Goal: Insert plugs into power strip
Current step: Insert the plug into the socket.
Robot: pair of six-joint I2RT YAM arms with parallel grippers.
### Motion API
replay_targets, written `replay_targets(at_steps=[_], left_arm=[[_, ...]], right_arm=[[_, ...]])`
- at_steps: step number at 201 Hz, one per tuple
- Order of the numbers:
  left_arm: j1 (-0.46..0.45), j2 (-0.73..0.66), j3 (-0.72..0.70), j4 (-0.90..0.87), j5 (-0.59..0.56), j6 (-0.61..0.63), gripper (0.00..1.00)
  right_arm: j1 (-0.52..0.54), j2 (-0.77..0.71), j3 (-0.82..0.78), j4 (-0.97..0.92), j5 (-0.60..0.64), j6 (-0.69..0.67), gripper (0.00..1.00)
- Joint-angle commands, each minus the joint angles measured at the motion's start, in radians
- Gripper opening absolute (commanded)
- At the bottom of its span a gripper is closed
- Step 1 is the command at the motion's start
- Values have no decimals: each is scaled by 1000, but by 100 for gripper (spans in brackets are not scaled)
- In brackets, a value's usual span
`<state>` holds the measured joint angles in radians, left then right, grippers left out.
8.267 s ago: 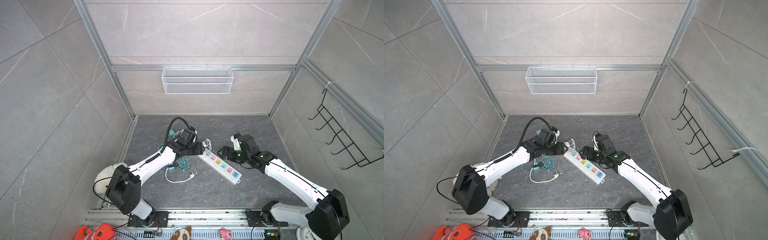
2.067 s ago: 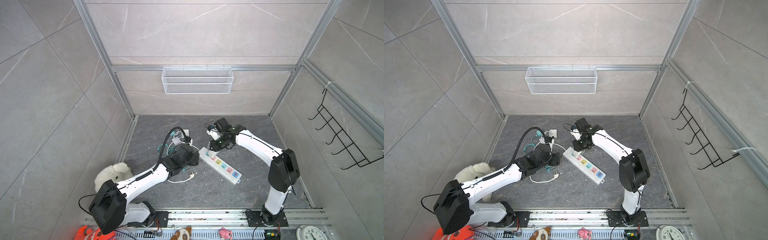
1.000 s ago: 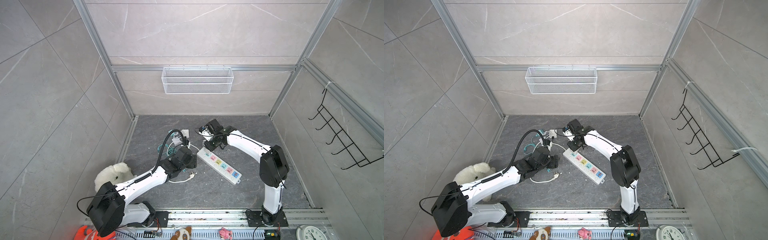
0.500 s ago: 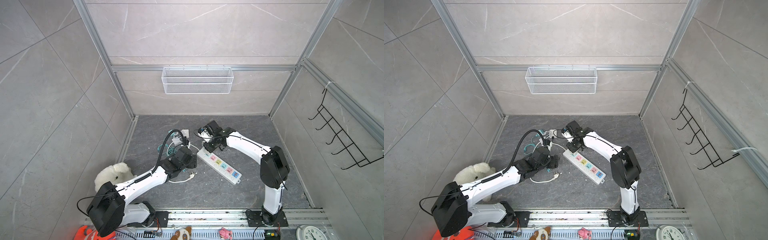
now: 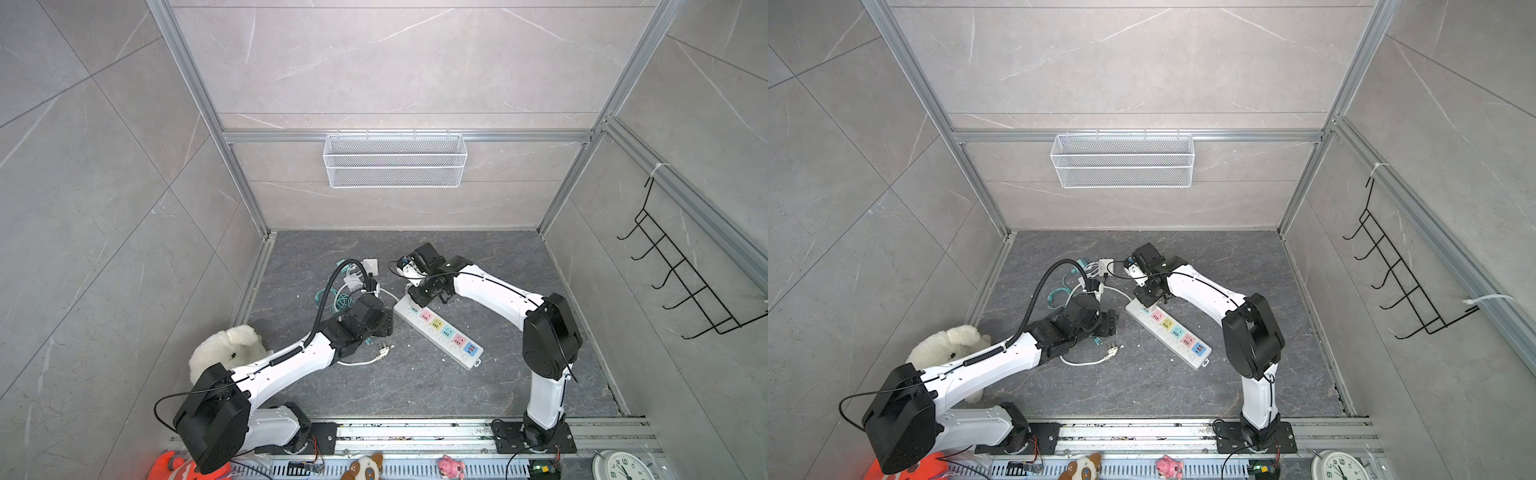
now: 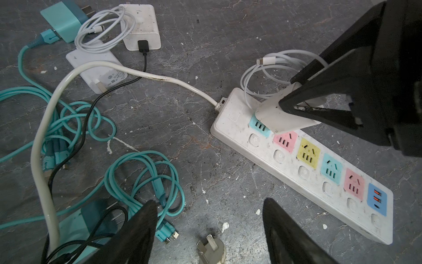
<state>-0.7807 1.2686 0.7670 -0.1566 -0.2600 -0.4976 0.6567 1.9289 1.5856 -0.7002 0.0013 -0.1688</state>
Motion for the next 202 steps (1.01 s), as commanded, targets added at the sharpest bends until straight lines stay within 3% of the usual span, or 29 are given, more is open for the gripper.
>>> replay_targets(at_steps=[1, 101, 142, 172, 202], left_arm=[[3, -1, 3, 26, -17, -12, 75], [4, -32, 4, 11, -50, 1, 75], [5, -40, 4, -2, -64, 7, 75], [8, -47, -3, -8, -76, 3, 75], [11, -71, -10, -16, -91, 3, 76]], right_arm=[[31, 4, 19, -54, 40, 18, 0], [51, 43, 6, -69, 94, 57, 0], [67, 120, 30, -92, 62, 54, 0], [93, 186, 85, -160, 116, 49, 0], [94, 147, 0, -108, 91, 74, 0]])
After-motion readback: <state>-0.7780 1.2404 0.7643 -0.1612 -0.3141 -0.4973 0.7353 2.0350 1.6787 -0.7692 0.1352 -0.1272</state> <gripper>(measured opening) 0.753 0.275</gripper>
